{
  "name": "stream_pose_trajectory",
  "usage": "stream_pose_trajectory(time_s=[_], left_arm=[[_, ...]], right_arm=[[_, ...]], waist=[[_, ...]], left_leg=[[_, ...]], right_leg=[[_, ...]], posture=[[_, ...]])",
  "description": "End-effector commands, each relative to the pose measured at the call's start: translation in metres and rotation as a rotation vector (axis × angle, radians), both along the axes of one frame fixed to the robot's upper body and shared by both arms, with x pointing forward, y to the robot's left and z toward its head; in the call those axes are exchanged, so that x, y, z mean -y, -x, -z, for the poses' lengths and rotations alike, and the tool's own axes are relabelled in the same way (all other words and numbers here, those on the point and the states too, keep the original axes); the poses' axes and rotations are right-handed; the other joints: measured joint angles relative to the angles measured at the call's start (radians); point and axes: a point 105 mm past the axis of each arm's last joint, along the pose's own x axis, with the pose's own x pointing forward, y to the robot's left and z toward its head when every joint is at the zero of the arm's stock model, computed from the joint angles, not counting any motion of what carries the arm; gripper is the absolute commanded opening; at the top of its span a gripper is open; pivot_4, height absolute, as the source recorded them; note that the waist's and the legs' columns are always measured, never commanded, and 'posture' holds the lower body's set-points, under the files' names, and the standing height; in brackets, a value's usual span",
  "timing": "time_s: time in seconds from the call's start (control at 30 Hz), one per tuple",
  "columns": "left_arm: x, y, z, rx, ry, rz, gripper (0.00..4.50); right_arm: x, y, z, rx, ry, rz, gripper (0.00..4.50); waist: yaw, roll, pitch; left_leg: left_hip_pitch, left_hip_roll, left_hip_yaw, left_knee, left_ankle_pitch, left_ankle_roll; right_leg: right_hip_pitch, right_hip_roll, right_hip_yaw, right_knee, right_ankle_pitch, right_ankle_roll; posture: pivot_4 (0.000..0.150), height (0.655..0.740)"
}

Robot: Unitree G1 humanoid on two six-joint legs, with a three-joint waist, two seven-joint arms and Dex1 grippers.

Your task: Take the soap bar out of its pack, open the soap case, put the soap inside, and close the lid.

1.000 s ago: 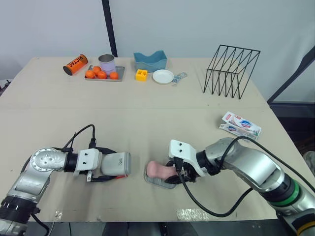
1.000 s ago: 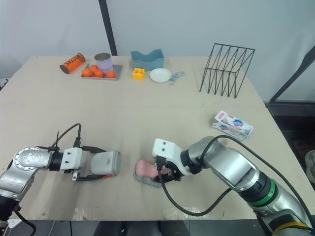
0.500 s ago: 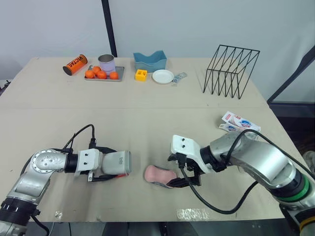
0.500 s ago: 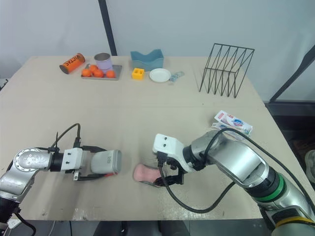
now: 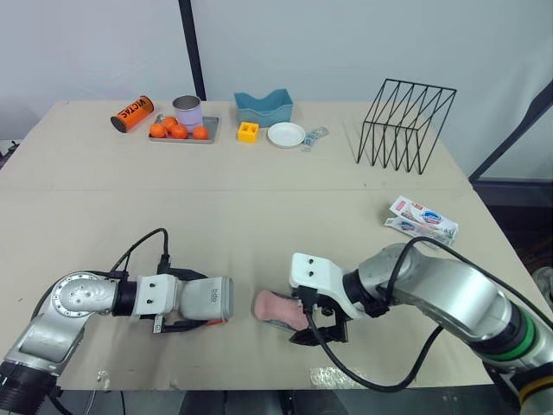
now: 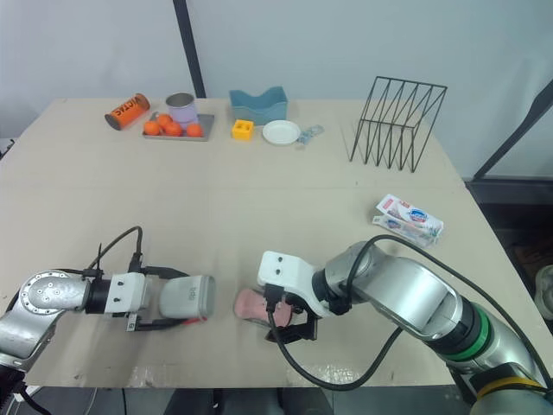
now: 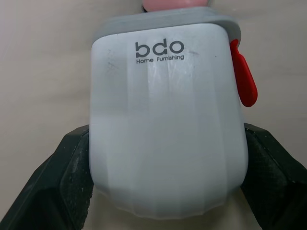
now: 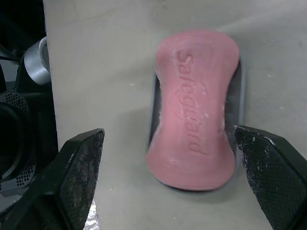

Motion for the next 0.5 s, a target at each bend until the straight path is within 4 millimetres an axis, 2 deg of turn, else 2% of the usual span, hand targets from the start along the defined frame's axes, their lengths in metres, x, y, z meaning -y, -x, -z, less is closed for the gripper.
stream_pose_trajectory(time_s=[0.03,0.23,0.5], left_arm=[[-0.002,0.000,-0.011,0.032,0.004,0.002,3.54],[-0.002,0.000,-0.014,0.031,0.002,0.003,3.54],[-0.007,0.002,-0.015,0.021,-0.011,0.001,3.54]], right_arm=[[-0.006,0.005,0.002,0.031,0.006,-0.019,4.44],[-0.007,0.003,0.013,0.057,0.034,-0.005,4.44],[-0.012,0.004,0.006,0.068,0.005,-0.006,4.44]], waist=[[0.000,0.000,0.000],[0.000,0.000,0.000],[0.000,0.000,0.000]], left_leg=[[0.000,0.000,0.000,0.000,0.000,0.000],[0.000,0.000,0.000,0.000,0.000,0.000],[0.000,0.001,0.000,0.000,0.000,0.000]], right_leg=[[0.000,0.000,0.000,0.000,0.000,0.000],[0.000,0.000,0.000,0.000,0.000,0.000],[0.000,0.000,0.000,0.000,0.000,0.000]], posture=[[0.150,0.7400],[0.150,0.7400],[0.150,0.7400]])
